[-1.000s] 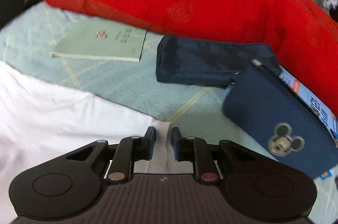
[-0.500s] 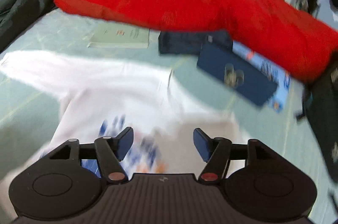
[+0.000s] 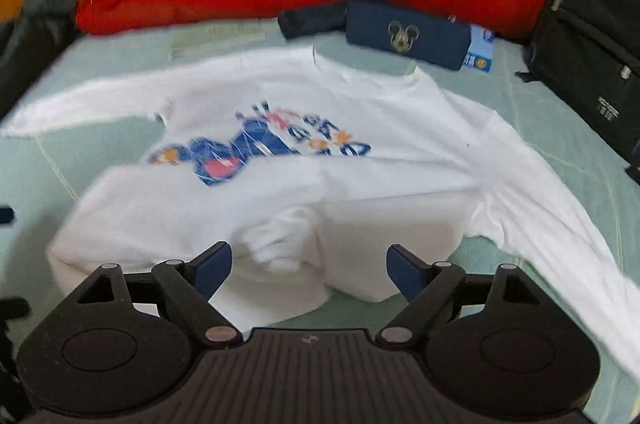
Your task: Fold clothes
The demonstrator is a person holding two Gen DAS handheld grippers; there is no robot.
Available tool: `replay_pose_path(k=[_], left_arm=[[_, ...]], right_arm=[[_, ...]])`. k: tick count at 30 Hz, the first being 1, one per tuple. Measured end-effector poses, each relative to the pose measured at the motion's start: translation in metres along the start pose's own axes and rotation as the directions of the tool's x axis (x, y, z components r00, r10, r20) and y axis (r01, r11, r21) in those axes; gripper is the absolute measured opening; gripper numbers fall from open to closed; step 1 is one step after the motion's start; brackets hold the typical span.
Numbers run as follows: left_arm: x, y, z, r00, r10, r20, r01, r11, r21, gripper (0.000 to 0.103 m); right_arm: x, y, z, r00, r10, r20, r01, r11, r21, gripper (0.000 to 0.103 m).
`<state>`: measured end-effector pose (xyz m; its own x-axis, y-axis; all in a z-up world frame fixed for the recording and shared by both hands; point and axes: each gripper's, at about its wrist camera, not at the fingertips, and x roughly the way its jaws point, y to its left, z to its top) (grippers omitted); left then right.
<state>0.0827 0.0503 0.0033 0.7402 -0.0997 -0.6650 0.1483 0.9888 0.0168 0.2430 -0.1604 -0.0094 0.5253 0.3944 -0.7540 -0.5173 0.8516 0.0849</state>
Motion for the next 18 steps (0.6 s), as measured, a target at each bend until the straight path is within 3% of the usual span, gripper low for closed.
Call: replay_pose_path(k=[9, 13, 16, 18], left_arm=[[-0.009, -0.016, -0.010, 1.000, -0.023, -0.011, 0.024, 0.999, 0.025, 0.092], [-0.008, -0.029, -0.013, 0.999, -0.051, -0.019, 0.051, 0.997, 0.050, 0.092], [-0.008, -0.040, -0.012, 0.997, -0.069, -0.021, 0.071, 0.994, 0.077, 0.092], [-0.009, -0.047, -0.010, 0.997, -0.079, -0.015, 0.080, 0.992, 0.094, 0.092]], right_arm=[[-0.008, -0.014, -0.065, 0.999, 0.032, -0.007, -0.030, 0.984, 0.175, 0.093], [-0.031, -0.045, -0.090, 0.998, 0.021, 0.061, -0.037, 0.957, 0.288, 0.093], [-0.049, -0.076, -0.100, 0.994, -0.053, 0.092, 0.016, 0.930, 0.366, 0.093], [-0.061, -0.101, -0.101, 0.985, -0.119, 0.122, 0.061, 0.914, 0.402, 0.087]])
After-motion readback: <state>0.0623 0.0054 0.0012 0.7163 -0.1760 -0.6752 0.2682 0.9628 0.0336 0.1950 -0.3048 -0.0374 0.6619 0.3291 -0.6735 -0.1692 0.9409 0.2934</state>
